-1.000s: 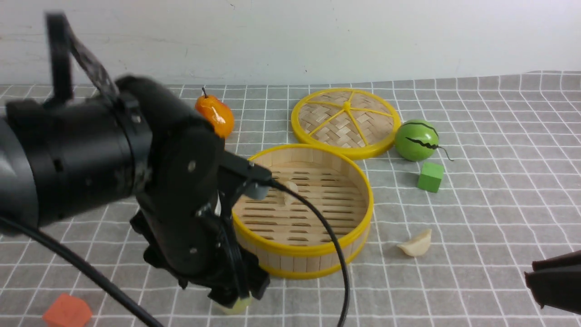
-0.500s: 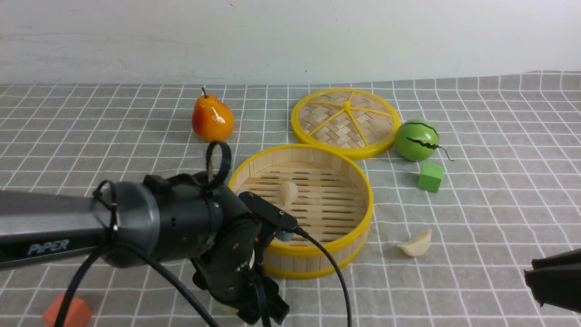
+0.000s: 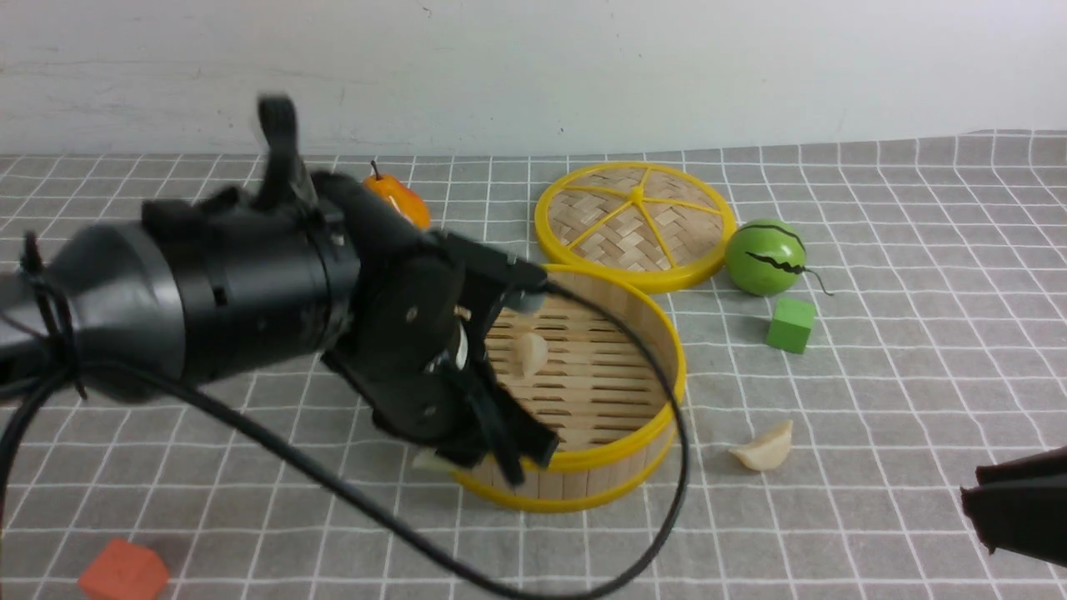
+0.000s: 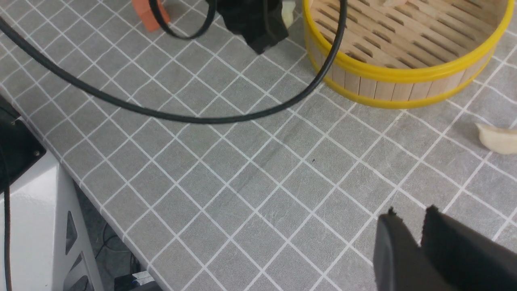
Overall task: Put the dumplings into the steamer on the table with the grey tablecloth.
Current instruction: 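Place the dumpling into the bamboo steamer basket with the left gripper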
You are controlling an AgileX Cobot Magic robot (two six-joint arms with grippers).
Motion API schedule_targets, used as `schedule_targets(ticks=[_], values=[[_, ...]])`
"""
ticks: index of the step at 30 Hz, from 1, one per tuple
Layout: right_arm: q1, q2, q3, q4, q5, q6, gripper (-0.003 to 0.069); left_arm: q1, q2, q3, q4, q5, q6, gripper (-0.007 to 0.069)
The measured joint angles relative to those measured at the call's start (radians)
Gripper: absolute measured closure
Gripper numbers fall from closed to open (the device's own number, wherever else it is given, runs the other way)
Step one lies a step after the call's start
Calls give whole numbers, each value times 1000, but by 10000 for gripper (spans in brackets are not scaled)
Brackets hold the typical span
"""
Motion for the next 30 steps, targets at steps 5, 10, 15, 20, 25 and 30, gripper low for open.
schedule_targets(ticks=[5, 10, 15, 20, 25, 30], values=[[0, 0, 0, 0, -3, 0, 545, 2, 85, -206, -25, 42, 0, 418], [0, 0, 0, 0, 2, 0, 541, 21, 267, -366, -26, 71, 0, 418], [0, 0, 0, 0, 4, 0, 535, 30, 414, -468, -27, 94, 0, 418], [0, 0, 0, 0, 3, 0, 531, 31, 485, -511, -27, 85, 0, 391], [0, 6, -4, -25, -1, 7, 531, 31, 496, -517, -22, 71, 0, 284], [0, 102, -83, -129, 13, 102, 549, 31, 479, -577, 10, 195, 21, 216]])
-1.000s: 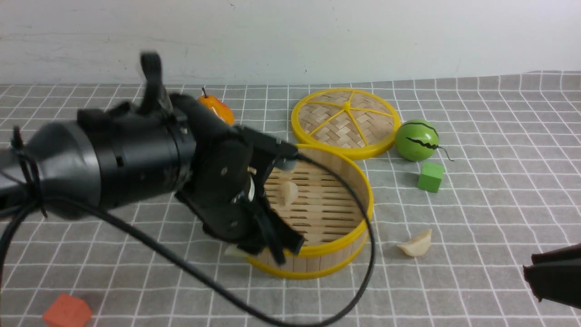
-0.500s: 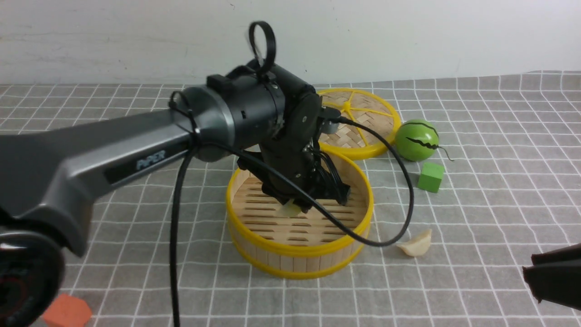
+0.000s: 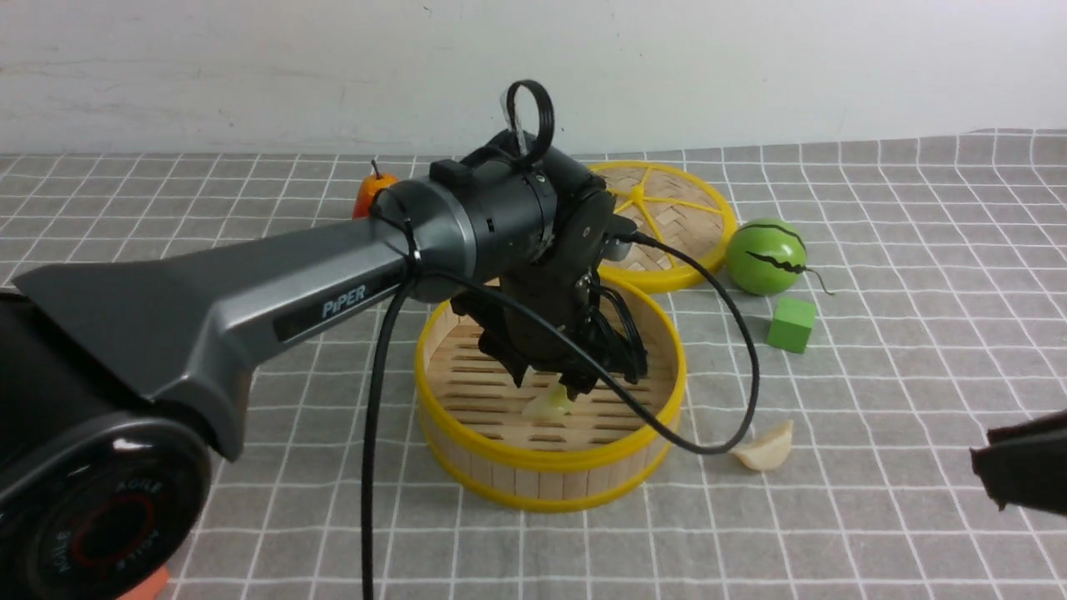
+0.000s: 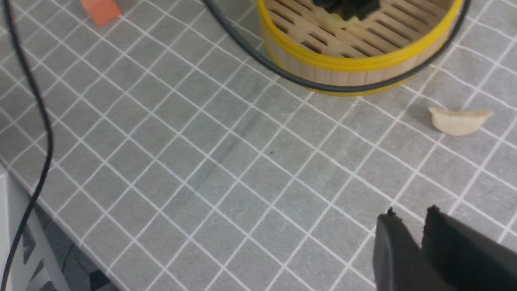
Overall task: Put the dumplings into the steamer on the table with the grey tablecloth.
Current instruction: 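Place the dumpling into the bamboo steamer basket with the left gripper, then reach for and grasp a dumpling lying on the table beside the steamer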
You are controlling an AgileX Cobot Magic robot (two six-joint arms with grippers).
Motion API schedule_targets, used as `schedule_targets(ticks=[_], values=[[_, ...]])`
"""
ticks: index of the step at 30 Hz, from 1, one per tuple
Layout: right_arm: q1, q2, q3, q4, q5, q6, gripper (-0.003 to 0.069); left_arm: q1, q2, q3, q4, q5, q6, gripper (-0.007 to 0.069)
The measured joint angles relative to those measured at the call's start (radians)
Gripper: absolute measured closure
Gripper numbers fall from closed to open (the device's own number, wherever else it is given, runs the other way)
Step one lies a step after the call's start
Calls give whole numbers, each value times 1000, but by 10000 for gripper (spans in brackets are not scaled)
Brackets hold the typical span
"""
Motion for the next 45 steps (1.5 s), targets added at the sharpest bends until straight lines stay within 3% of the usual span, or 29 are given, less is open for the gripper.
schedule_targets(ticks=[3, 8, 15, 18, 20, 22, 28, 32, 37, 45], values=[[0, 101, -72, -54, 16, 42, 589, 0, -68, -68, 0, 130, 75, 224], [0, 280, -106, -103, 16, 96, 643, 0, -249, -96, -34, 217, 133, 288], [0, 580, -108, -212, -128, 259, 636, 0, -537, -23, -67, 234, 137, 497], [0, 669, -108, -226, -237, 351, 575, 0, -668, 104, -82, 234, 137, 587], [0, 722, -108, -227, -309, 395, 497, 0, -762, 224, -96, 234, 137, 638], [0, 748, -108, -227, -352, 419, 451, 0, -812, 282, -105, 234, 137, 638], [0, 872, -109, -227, -538, 544, 126, 0, -1040, 616, -145, 213, 98, 638], [0, 940, -110, -203, -586, 568, 43, 0, -1134, 738, -148, 184, 87, 638], [0, 976, -121, -152, -583, 533, 99, 0, -1174, 780, -123, 179, 66, 638], [38, 978, -140, -168, -519, 447, 302, 0, -1175, 782, -107, 172, 63, 638]])
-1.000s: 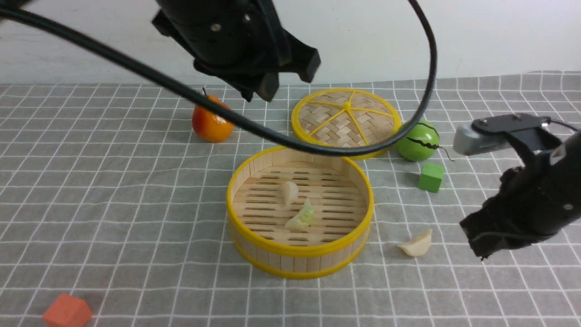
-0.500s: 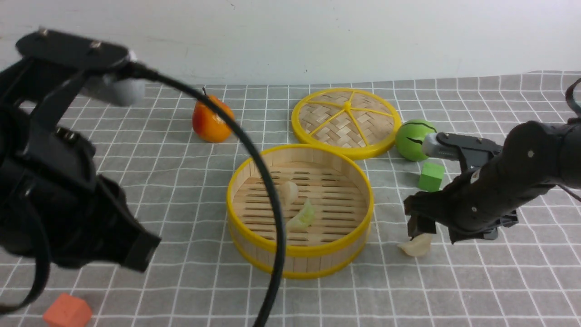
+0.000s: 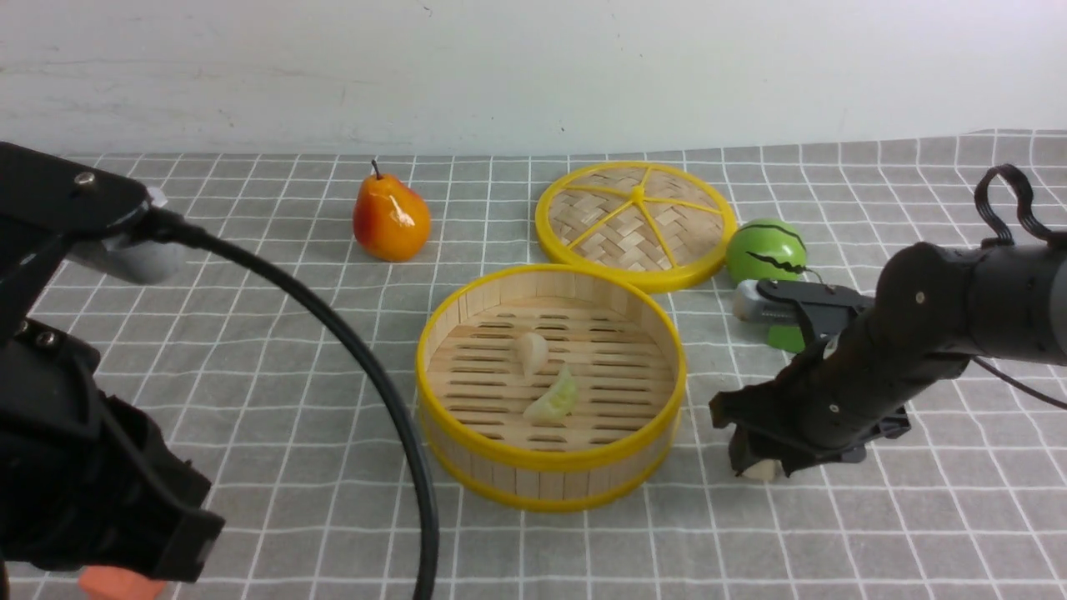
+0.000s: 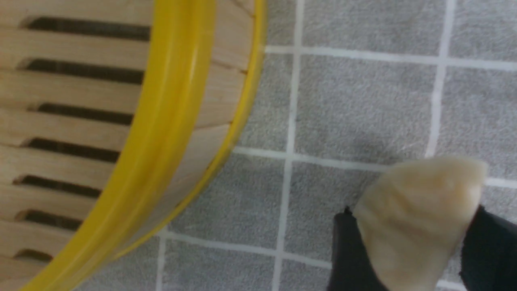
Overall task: Put the dumplings into the steamer on the table with the grey tablecloth.
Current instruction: 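Reach for and grasp a dumpling lying on the table beside the steamer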
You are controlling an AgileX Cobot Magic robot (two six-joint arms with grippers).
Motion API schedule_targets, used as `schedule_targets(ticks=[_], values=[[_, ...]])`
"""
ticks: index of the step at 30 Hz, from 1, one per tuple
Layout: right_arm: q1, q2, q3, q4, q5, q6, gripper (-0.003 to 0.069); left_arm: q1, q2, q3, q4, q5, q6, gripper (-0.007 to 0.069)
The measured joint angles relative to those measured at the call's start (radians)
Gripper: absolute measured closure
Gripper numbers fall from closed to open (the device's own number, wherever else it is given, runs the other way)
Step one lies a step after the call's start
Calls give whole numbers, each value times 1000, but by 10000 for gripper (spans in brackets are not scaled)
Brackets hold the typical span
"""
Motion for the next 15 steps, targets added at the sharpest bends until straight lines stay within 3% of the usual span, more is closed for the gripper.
schedule_targets(ticks=[7, 15], values=[[2, 0, -2, -42, 16, 10, 430, 0, 0, 0, 4, 0, -2, 638], [4, -2, -39, -80, 81, 13, 430, 0, 0, 0, 5, 10, -2, 638]])
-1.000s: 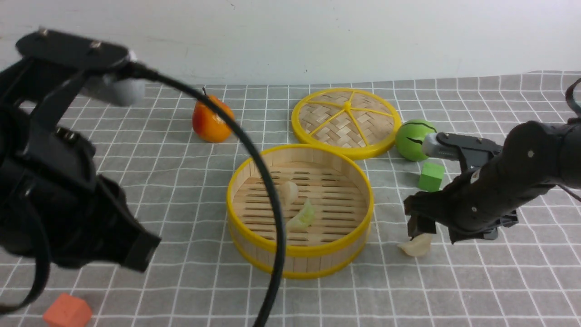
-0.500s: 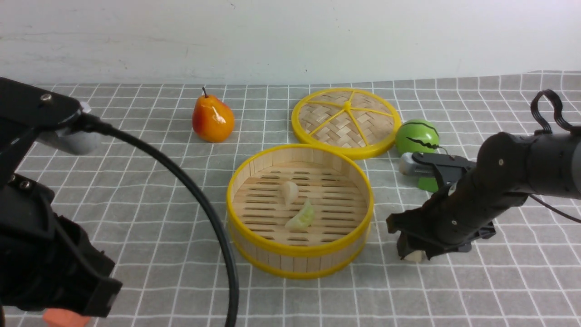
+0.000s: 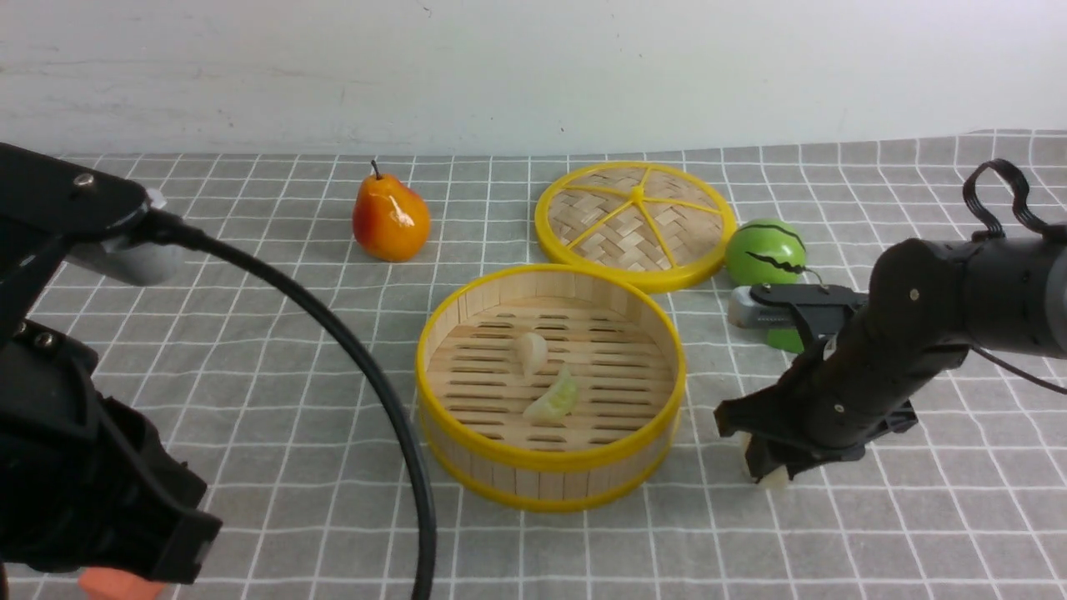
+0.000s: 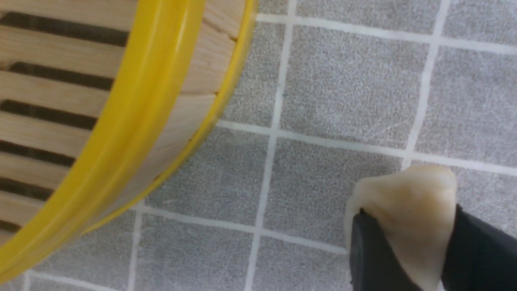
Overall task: Put the dumplings into the steamer on the table with the grey tablecloth.
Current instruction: 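Reach for and grasp a dumpling lying on the table beside the steamer, then place the dumpling in the bamboo steamer basket with the right gripper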
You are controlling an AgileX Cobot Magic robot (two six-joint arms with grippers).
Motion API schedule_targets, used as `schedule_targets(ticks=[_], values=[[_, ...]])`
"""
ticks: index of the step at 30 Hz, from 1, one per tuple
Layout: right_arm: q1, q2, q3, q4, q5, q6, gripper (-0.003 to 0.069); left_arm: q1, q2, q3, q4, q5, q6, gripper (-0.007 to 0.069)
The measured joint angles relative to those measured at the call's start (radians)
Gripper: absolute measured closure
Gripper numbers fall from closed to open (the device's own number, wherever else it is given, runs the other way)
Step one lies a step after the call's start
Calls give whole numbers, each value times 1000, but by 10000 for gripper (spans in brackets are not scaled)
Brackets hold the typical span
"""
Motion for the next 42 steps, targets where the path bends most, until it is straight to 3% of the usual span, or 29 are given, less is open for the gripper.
schedule_targets(ticks=[5, 9, 13, 20, 24, 26, 30, 33, 37, 42], values=[[48, -43, -132, -62, 119, -19, 430, 0, -8, 0, 1, 14, 0, 638], [184, -41, -379, -86, 253, -65, 431, 0, -37, 0, 1, 15, 0, 638], [242, 58, -539, -118, 276, -46, 431, 0, -46, 0, 1, 17, 0, 638], [242, 297, -696, -259, 283, 72, 431, 0, -47, 0, 1, 17, 0, 638], [241, 361, -727, -274, 267, 99, 429, 0, -47, 0, 1, 17, -7, 638], [241, 370, -732, -274, 258, 102, 406, 0, -49, 0, 1, 21, -11, 638], [241, 370, -744, -277, 264, 105, 287, 0, -66, 0, 1, 25, -15, 638], [241, 352, -757, -271, 322, 105, 249, 0, -101, 6, 16, 25, -15, 638], [241, 283, -756, -221, 379, 104, 272, 0, -180, 44, 75, 18, -38, 638], [276, 49, -658, -126, 318, 35, 419, 0, -433, 211, 166, -22, -186, 636]])
